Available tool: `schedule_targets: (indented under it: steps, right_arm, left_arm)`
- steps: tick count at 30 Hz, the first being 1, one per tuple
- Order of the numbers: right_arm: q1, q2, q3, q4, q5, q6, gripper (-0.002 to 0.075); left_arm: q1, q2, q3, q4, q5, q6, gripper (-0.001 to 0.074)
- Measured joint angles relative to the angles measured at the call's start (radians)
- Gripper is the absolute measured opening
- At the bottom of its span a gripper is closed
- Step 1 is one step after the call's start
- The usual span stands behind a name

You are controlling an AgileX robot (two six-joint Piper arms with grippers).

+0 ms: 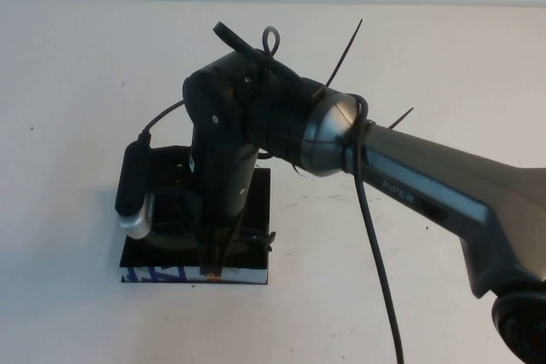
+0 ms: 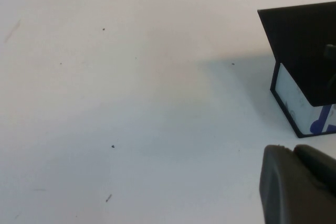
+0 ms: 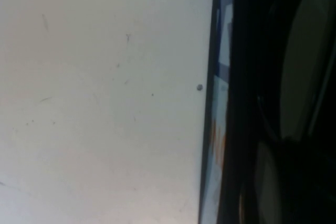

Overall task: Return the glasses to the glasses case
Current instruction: Place the glasses in the glasses case

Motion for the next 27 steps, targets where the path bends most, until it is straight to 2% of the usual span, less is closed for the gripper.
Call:
schedule_targets:
  steps: [27]
  right_arm:
    - [0.019, -0.01, -0.027, -0.027, 0.006, 0.057, 0.0009]
  left_arm:
    - [0.0, 0.0, 0.0, 0.0, 0.0, 0.0, -0.0004]
